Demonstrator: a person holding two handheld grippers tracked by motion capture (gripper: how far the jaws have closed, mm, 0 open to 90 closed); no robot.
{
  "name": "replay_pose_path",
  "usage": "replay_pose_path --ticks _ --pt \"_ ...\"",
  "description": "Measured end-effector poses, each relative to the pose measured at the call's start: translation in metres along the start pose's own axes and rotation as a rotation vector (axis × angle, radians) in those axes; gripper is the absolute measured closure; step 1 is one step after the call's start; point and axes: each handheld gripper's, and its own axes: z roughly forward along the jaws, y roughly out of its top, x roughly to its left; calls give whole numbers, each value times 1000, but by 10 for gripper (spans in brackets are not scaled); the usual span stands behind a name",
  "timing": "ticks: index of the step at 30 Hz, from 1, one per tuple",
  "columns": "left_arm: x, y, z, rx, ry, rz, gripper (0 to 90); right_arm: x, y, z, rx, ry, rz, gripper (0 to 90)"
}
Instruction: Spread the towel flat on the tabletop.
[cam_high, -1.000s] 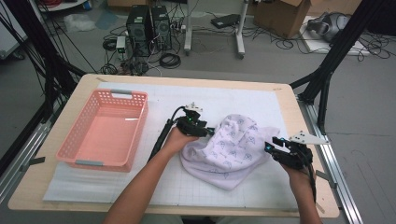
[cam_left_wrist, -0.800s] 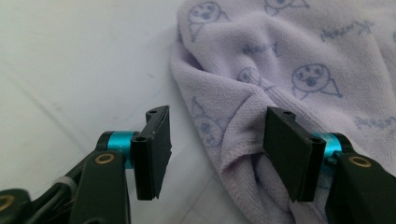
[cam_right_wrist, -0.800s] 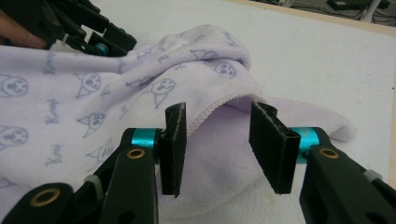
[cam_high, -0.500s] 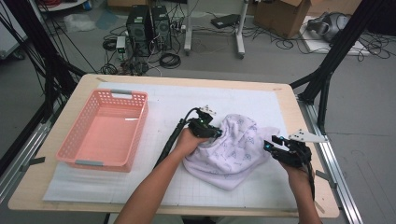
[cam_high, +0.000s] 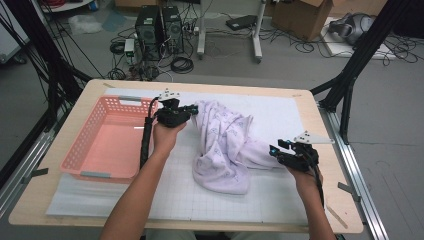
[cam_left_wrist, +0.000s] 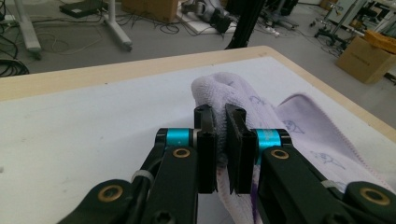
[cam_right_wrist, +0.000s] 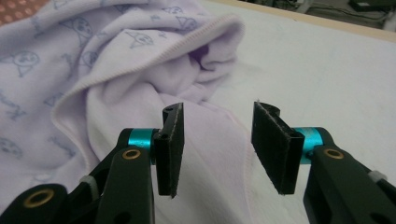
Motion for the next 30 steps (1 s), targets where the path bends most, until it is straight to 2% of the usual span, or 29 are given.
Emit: replay_pose_path --ticks 4,5,6,7,8,10,12,13,16,17,18,20,21,22,23,24,26,27,28,29,30 --pt "0 -1 -8 -5 -6 19 834 7 11 12 2 32 1 507" --pt "-1 -3 -9 -3 -15 23 834 12 17 21 2 58 6 490" --pt "-5 -8 -11 0 -33 33 834 13 19 25 -1 64 3 480" --pt "-5 -8 -11 0 -33 33 834 15 22 30 -2 66 0 465" --pt "-7 -10 -12 18 -46 38 833 17 25 34 -2 67 3 447" --pt "-12 -14 -13 9 -54 58 834 18 27 39 -3 69 5 422" --pt "-16 -18 -13 15 -61 66 833 18 34 55 1 85 47 370" --pt "-19 -21 -13 21 -63 73 833 19 36 61 14 89 68 365" --pt "-20 -25 -13 30 -67 73 833 21 42 81 54 87 72 364" --pt "-20 -25 -13 30 -67 73 833 21 42 81 54 87 72 364" --pt "-20 -25 -13 29 -68 73 833 21 46 93 83 76 80 358" --pt "-20 -26 -13 31 -69 69 833 23 52 106 103 71 81 419" --pt "-20 -26 -13 31 -72 64 833 24 54 111 121 78 62 520" --pt "-20 -27 -13 34 -71 64 833 24 54 111 121 78 62 520" --pt "-20 -27 -14 36 -71 66 832 28 57 115 149 88 -10 829" --pt "-19 -27 -15 38 -71 63 832 29 57 113 154 77 -29 868" --pt "-19 -29 -17 40 -78 62 832 27 58 109 144 82 -21 871" --pt "-19 -32 -20 50 -90 60 831 24 57 94 97 97 -16 874" --pt "-19 -32 -20 50 -90 60 830 24 57 94 97 97 -16 874" --pt "-20 -33 -22 49 -96 60 830 23 56 85 86 105 -14 875" --pt "-22 -36 -25 48 -108 60 830 22 52 64 67 125 -40 874"
